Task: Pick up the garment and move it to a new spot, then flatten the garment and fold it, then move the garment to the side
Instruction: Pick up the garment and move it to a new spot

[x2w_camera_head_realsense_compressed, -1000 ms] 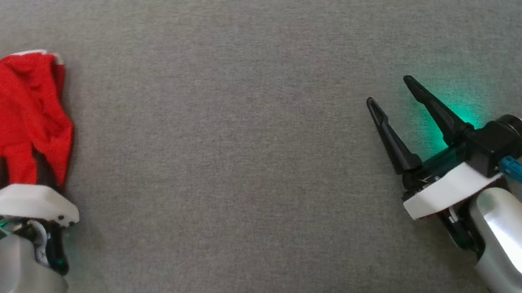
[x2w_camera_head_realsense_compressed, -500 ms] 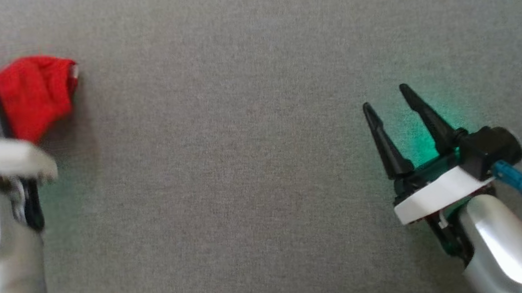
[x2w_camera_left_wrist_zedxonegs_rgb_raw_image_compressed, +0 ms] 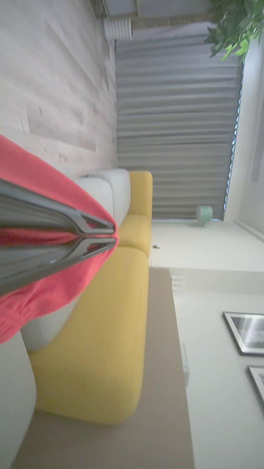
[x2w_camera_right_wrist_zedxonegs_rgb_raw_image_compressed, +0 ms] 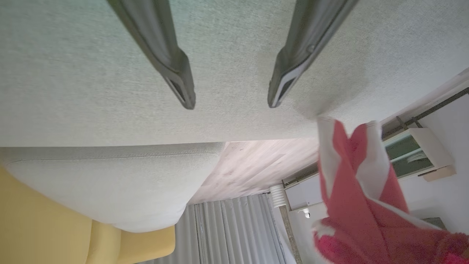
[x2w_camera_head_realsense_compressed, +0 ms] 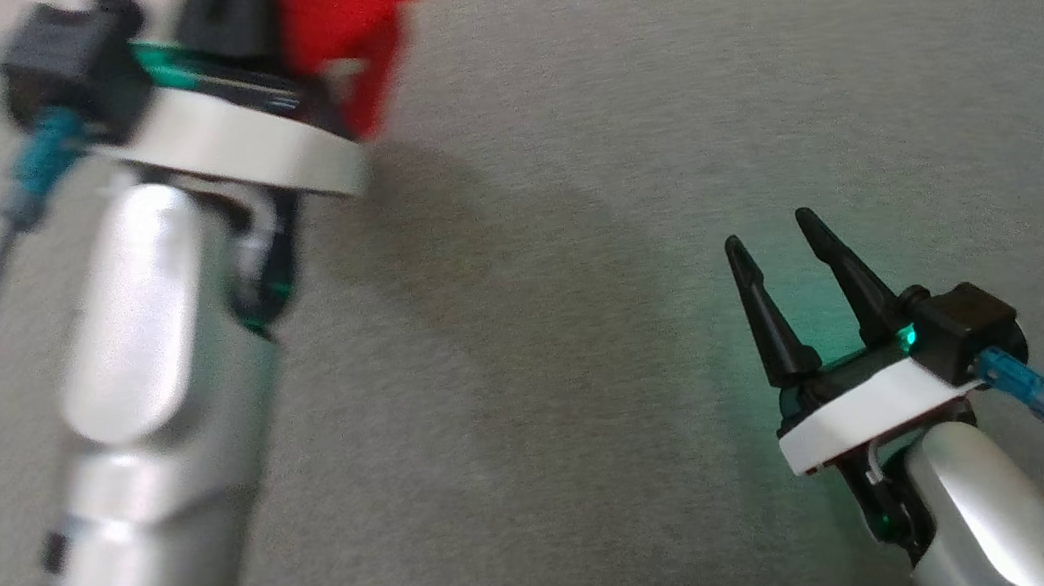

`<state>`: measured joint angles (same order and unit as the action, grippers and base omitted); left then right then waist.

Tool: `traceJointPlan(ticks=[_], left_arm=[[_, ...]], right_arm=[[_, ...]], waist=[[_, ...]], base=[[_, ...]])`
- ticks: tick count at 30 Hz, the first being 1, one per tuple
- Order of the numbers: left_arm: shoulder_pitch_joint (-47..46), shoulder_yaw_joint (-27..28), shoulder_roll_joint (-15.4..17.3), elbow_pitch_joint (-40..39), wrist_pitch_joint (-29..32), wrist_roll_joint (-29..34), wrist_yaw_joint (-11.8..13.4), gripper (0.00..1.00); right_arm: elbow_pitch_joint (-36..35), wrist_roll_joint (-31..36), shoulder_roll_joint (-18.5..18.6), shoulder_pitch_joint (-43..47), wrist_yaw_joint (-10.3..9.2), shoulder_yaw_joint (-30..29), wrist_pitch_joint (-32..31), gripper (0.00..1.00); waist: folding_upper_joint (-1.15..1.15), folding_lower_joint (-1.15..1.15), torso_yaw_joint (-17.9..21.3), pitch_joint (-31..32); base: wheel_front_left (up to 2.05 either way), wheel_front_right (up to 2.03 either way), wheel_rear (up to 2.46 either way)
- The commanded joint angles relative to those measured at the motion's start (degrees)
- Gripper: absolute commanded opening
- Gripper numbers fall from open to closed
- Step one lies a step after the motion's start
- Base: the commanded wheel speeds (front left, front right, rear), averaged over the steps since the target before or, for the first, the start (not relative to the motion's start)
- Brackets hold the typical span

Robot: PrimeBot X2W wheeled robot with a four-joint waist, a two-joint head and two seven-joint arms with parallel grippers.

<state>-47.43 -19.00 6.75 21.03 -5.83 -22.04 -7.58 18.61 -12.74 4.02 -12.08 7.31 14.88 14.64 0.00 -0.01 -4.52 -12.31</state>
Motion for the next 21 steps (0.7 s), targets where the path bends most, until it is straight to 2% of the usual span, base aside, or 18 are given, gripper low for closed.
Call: traceJointPlan(ticks=[1, 4, 7, 8, 9, 13, 15, 19, 21], left_arm=[[-0.3, 0.3, 0.7, -3.7, 0.4, -0.6, 0.1, 0.00], [1.7, -3.3, -2.0, -6.5, 1.1, -3.1, 0.1, 0.00], [4.8, -6.4, -3.1, -5.3, 0.9, -4.6, 0.7, 0.00], [6.0, -7.3, -3.3, -4.4, 0.3, -4.9, 1.1, 0.68], [7.3, -8.3, -3.5, -3.2, -0.2, -5.0, 1.5, 1.00], [11.4, -10.4, -3.7, 1.1, -3.1, -5.1, 2.9, 1.00], [15.7, -10.4, -3.7, 5.1, -6.9, -4.5, 5.1, 1.00], [22.4, -7.2, -2.8, 7.9, -9.0, -4.0, 7.8, 1.00], [26.0, -3.5, -2.3, 5.9, -9.1, -3.4, 9.2, 1.00]], right_arm=[[-1.5, -0.5, -0.9, -0.1, 0.18, 1.0, 0.4, 1.00], [-1.3, -0.7, -1.0, 0.4, 0.18, 0.2, 0.4, 1.00], [-1.2, -1.2, -1.1, 0.7, 0.18, 0.0, 0.4, 1.00], [-1.3, -1.5, -1.1, 0.7, 0.18, 0.1, 0.4, 1.00], [-1.4, -1.8, -1.1, 0.7, 0.18, 0.0, 0.4, 1.00], [-1.6, -2.5, -1.1, 0.8, 0.18, -0.4, 0.4, 1.00], [-1.6, -2.7, -1.1, 1.2, 0.18, -1.0, 0.4, 1.00], [-1.7, -2.8, -1.1, 1.7, 0.18, -2.5, 0.4, 1.00], [-1.7, -2.8, -1.1, 2.2, 0.18, -3.3, 0.4, 1.00]], waist=[[0.00, 0.01, 3.8, 1.3], [0.00, 0.01, 6.0, 1.6], [0.00, 0.01, 7.6, 1.6], [0.00, 0.01, 8.0, 1.6], [0.00, 0.01, 8.3, 1.6], [0.00, 0.01, 8.6, 1.7], [0.00, 0.01, 8.2, 2.4], [0.00, 0.01, 7.4, 3.9], [0.00, 0.01, 6.8, 4.8]], base=[[0.00, 0.00, 0.00], [0.00, 0.00, 0.00], [0.00, 0.00, 0.00], [0.00, 0.00, 0.00], [0.00, 0.00, 0.00], [0.00, 0.00, 0.00], [0.00, 0.00, 0.00], [0.00, 0.00, 0.00], [0.00, 0.00, 0.00]])
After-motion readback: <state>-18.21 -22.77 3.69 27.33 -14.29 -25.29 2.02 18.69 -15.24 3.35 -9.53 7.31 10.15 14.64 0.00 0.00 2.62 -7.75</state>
